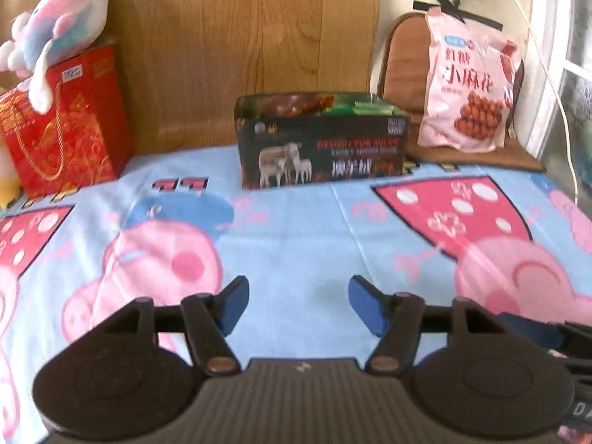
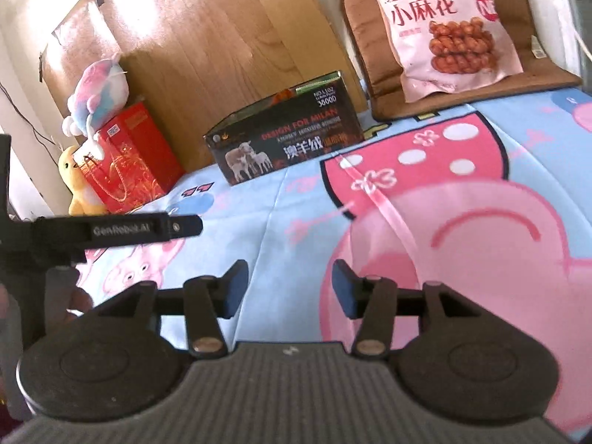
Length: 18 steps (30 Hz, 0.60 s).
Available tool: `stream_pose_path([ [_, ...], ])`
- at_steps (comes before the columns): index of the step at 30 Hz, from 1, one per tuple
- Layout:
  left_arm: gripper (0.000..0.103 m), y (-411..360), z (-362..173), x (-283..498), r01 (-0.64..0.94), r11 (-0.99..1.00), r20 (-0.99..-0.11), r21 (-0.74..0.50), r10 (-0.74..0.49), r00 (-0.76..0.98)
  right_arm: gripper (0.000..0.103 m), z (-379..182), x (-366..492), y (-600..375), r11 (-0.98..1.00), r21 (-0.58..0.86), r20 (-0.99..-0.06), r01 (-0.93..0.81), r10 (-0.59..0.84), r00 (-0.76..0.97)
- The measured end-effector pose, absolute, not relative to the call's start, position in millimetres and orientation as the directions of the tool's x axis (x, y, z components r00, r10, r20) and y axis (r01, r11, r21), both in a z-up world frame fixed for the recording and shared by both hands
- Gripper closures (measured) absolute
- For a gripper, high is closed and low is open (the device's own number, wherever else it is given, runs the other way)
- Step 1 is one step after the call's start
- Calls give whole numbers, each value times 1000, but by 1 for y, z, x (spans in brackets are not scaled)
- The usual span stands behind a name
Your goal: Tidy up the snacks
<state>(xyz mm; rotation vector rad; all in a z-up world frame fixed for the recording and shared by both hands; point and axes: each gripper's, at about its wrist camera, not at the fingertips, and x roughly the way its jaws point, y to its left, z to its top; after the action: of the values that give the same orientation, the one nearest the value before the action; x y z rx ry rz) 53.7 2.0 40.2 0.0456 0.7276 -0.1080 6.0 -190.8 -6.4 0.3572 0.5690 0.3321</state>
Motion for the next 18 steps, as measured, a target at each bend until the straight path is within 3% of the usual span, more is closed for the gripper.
stream_pose_path([
  [5,10,3,36,24,74,997,-641,34,-35,767,45,-10,-15,-185,885,409,-450,-222,407,794],
  [11,0,4,37,4,48,998,-627,43,-10,779,43,-9,-34,-177,892,382,-440,-240,404,802],
  [18,0,7,34,-7,19,999,-629,45,14,777,38,-7,-43,-174,902,372,-435,-221,379,817],
])
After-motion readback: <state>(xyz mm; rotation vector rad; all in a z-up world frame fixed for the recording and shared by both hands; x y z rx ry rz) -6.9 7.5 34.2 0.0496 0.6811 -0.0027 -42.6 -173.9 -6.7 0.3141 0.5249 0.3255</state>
